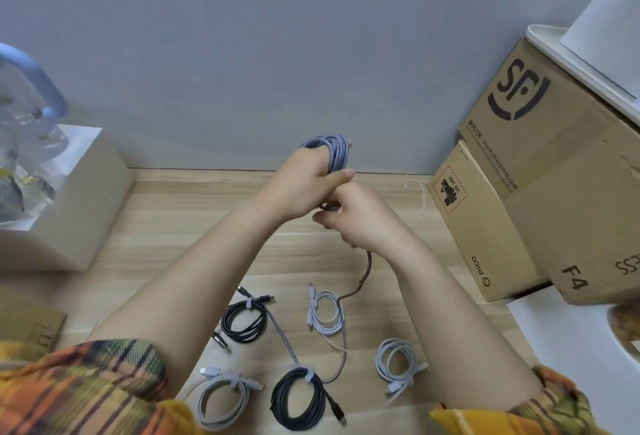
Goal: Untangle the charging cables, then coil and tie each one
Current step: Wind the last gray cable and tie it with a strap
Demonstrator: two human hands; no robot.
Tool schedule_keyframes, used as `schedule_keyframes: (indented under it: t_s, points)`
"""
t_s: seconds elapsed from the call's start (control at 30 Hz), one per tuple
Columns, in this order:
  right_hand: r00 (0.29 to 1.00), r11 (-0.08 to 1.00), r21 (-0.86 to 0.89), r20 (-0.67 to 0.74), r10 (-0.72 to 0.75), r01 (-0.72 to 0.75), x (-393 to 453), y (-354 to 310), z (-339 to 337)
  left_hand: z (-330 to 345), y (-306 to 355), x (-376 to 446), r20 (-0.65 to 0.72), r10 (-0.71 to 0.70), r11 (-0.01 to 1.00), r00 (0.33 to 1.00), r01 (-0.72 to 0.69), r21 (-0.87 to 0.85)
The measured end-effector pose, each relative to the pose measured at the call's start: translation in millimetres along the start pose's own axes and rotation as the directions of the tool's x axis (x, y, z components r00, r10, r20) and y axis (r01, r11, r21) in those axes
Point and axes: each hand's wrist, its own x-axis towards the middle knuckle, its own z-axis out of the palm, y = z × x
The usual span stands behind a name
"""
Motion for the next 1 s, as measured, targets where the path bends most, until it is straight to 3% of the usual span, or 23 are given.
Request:
schedule_keyframes:
  t_s: [0.1, 0.2, 0.27, 0.33, 0.47, 0.63, 0.7, 0.8, 0.93, 1.0]
  points:
    - [0.982, 0.974, 0.217, -0.158, 0.104, -0.068, -6, 11, -11, -14, -6, -1, 0.077, -0.075, 0.957, 0.994, 0.050, 0.286]
    - [0.940, 0.968, 0.244, -0.313, 0.138, -0.061, -11, 18, -19, -23, -10, -12, 0.241, -0.169, 0.985, 0.956, 0.152, 0.086]
    - [0.947, 0.987, 0.145, -0.303, 0.108, -0.067, -9, 22, -16, -26, -7, -21, 0.376, -0.163, 0.973, 0.912, 0.212, -0.093]
    - [0.941, 0.991, -0.016, -0.314, 0.124, -0.136, -6, 31, -14, -33, -8, -28, 0.425, -0.146, 0.927, 0.893, 0.274, -0.257]
    - [0.909, 0.935, -0.140, -0.315, 0.271, -0.327, -10, 46, -17, -50, -17, -34, 0.302, -0.109, 0.767, 0.947, 0.274, -0.581]
    - [0.893, 0.851, -0.272, -0.135, 0.429, -0.450, -8, 50, -21, -63, -21, -30, 0.072, 0.001, 0.309, 0.997, 0.068, -0.949]
    - [0.872, 0.859, -0.163, -0.011, 0.490, -0.485, -10, 50, -23, -70, -22, -28, -0.010, 0.027, 0.162, 1.000, -0.014, -0.987]
    - [0.876, 0.855, 0.192, 0.083, 0.475, -0.482, -14, 49, -27, -74, -26, -27, -0.039, 0.011, 0.088, 0.999, -0.040, -0.995]
    - [0.915, 0.875, 0.344, -0.093, 0.393, -0.341, -10, 43, -31, -63, -27, -30, 0.000, -0.012, 0.051, 1.000, 0.001, -0.999]
    - [0.916, 0.858, 0.388, -0.077, 0.395, -0.337, -6, 44, -26, -60, -24, -29, -0.005, -0.004, 0.025, 1.000, -0.005, -1.000]
